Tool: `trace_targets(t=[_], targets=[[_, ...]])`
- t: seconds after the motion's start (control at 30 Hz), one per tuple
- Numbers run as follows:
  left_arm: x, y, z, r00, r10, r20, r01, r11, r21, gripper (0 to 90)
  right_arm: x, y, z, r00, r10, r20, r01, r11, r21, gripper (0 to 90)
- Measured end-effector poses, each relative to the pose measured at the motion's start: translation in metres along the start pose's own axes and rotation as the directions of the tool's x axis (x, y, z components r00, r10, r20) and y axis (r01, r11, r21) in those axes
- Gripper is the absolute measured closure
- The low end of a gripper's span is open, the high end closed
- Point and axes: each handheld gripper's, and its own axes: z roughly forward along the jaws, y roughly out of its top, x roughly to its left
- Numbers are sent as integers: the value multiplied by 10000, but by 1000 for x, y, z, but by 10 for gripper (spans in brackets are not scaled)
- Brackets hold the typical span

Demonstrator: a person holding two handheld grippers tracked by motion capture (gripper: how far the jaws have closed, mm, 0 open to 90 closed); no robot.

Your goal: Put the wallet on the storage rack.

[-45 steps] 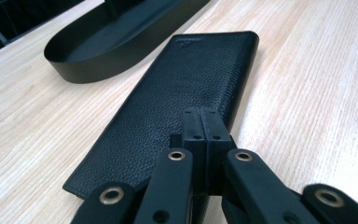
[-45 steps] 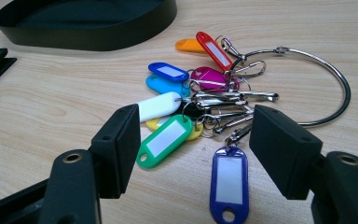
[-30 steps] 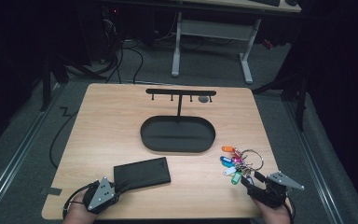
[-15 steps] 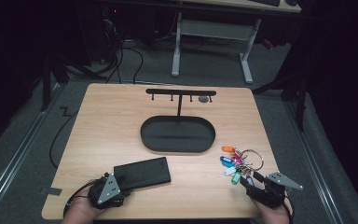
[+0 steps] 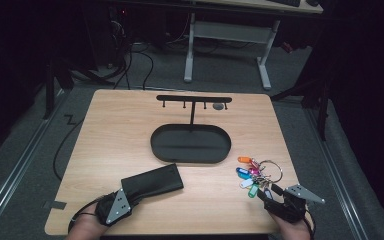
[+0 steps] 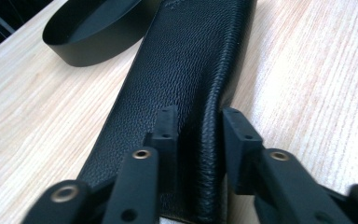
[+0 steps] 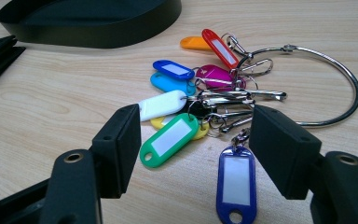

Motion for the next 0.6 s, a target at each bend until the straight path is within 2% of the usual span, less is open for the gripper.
trace_targets(t=[0.17,0.27,0.4,0.47,0.6], targets=[[0,1,-1,9999,-127,-81,127,9999,-59,753,-1,0,0,10000,20,20,-20,10000,-25,346],[5,3,-6,9961,-881,-52,877,9950,-473,763,-2,0,-1,10000,73,34,-73,10000,-32,346],[8,5,-10,9892,-1467,54,1467,9861,-778,776,-2,0,-1,10000,59,46,-59,10000,-61,346],[9,7,-13,9874,-1582,46,1580,9832,-916,780,-2,0,-2,10000,56,52,-56,10000,-72,346],[6,10,-16,9878,-1558,65,1558,9837,-898,784,-1,0,-1,10000,60,45,-60,10000,-38,347]])
